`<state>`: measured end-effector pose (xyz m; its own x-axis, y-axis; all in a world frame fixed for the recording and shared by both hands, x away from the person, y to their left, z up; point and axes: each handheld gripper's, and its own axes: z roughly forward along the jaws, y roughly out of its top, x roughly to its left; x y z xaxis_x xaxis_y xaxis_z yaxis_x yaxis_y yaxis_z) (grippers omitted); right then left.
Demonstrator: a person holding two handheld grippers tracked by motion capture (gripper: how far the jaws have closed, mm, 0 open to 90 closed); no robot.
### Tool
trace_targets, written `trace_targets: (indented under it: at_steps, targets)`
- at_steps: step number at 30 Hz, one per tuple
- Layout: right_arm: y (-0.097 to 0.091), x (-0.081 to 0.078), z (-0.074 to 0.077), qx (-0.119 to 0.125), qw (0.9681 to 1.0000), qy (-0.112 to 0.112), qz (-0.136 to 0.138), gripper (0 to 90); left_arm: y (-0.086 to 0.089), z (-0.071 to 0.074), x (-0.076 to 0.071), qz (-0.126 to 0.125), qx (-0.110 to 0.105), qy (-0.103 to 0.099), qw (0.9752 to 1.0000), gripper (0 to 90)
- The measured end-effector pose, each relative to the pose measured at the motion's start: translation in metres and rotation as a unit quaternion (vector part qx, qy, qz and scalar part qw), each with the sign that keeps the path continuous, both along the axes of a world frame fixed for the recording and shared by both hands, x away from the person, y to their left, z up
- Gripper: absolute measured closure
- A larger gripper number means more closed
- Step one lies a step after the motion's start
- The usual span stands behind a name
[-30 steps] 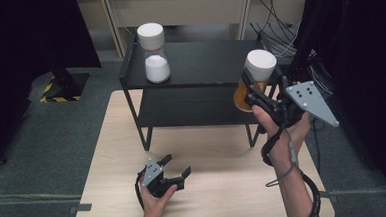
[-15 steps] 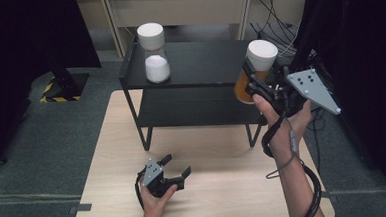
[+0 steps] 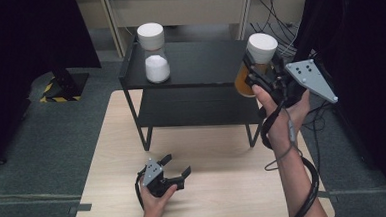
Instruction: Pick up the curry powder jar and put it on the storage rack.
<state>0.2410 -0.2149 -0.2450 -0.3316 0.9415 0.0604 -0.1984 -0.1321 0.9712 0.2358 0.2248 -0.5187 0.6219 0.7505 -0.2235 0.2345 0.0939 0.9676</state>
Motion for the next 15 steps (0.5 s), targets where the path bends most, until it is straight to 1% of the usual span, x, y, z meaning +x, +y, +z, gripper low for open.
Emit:
trace_targets:
  at_steps: [3,5,15]
  targets:
    - [0.001,0.003,0.002,0.001,1.0000,0.001,-0.002,34.1,0.000,0.000,0.000,0.000,-0.001,-0.001,1.0000,8.5]
    - [0.002,0.004,0.004,-0.004,1.0000,0.002,-0.004,34.1,0.000,0.000,0.000,0.000,0.000,0.000,1.0000,8.5]
    - [0.005,0.014,0.010,-0.009,0.9999,0.009,-0.010,34.1,0.000,0.000,0.001,0.000,-0.001,0.000,1.0000,8.5]
